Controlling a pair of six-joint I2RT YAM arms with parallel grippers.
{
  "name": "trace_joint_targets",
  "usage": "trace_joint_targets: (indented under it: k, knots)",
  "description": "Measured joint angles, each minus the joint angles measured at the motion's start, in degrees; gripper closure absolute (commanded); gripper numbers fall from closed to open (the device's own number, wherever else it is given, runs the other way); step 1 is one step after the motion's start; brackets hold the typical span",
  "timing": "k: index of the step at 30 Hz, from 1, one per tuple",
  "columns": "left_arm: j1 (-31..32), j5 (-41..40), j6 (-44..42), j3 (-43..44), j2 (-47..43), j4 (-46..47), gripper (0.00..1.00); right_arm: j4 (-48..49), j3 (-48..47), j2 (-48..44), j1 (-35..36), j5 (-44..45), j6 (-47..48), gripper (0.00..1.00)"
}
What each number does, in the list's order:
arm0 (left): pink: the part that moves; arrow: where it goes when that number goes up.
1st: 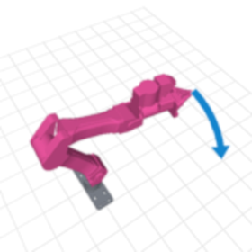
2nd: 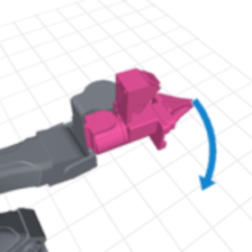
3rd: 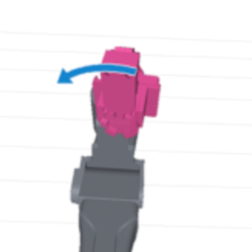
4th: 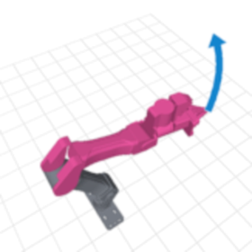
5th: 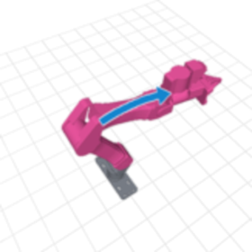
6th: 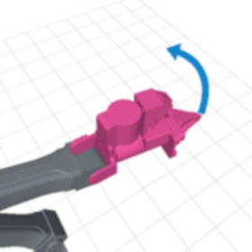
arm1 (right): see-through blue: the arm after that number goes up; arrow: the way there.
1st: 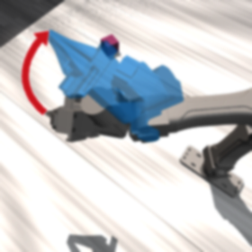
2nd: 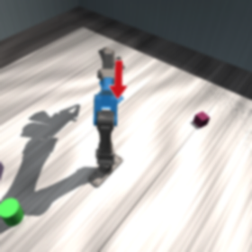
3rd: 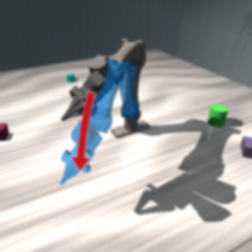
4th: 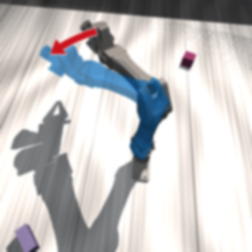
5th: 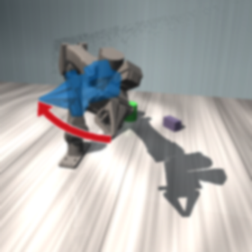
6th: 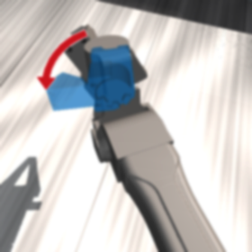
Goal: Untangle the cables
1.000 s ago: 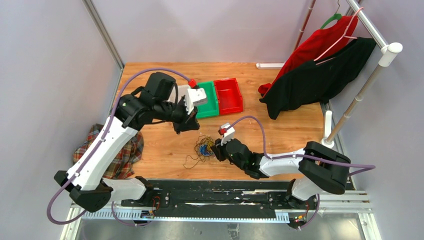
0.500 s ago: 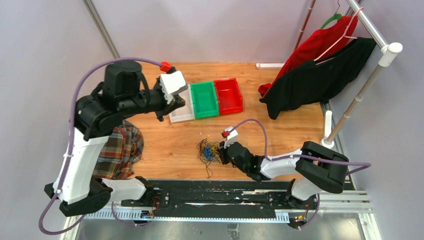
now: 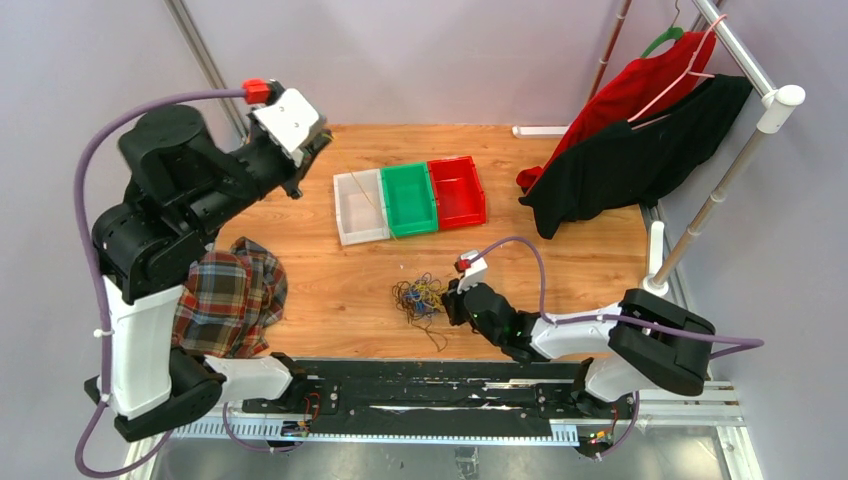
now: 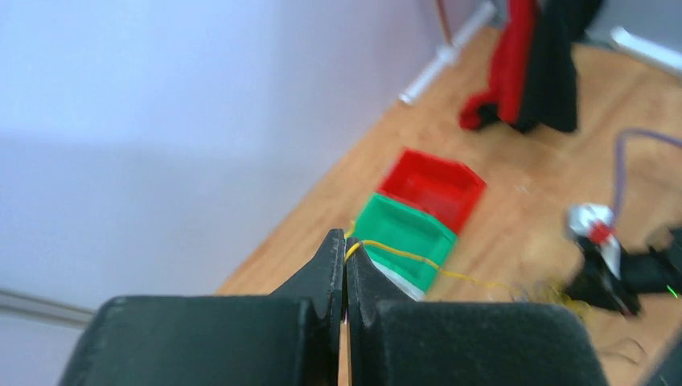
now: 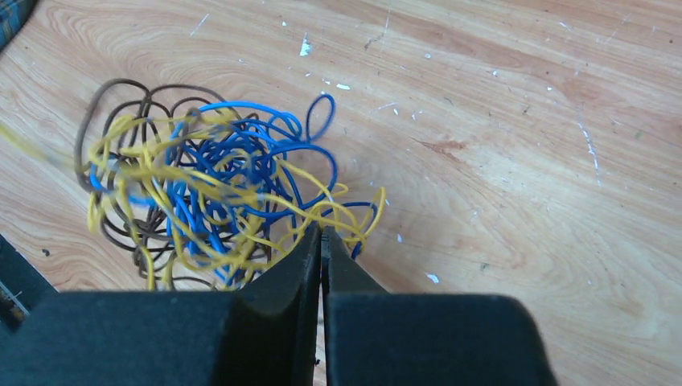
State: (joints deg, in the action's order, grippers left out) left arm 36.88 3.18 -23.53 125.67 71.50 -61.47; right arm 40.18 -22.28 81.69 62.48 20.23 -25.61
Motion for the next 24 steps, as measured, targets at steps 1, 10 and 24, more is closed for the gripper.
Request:
trace_joint_targets:
  k: [1, 10, 24]
  knots:
    - [0.0, -0.8, 0.0, -0.3, -0.7, 1.3, 1.00, -0.2, 0.2, -0.3, 0.0, 0.2, 0.0, 0.99]
    - [0.0, -13.6, 1.1, -10.6, -10.6, 28.4, 1.00, -2.4, 3.0, -1.9, 0.0, 1.5, -0.2, 1.00]
    - [0.0, -15.2, 3.2, -48.4, -23.8, 27.2, 0.94, -11.6, 3.9, -19.0, -0.4, 4.9, 3.9, 0.99]
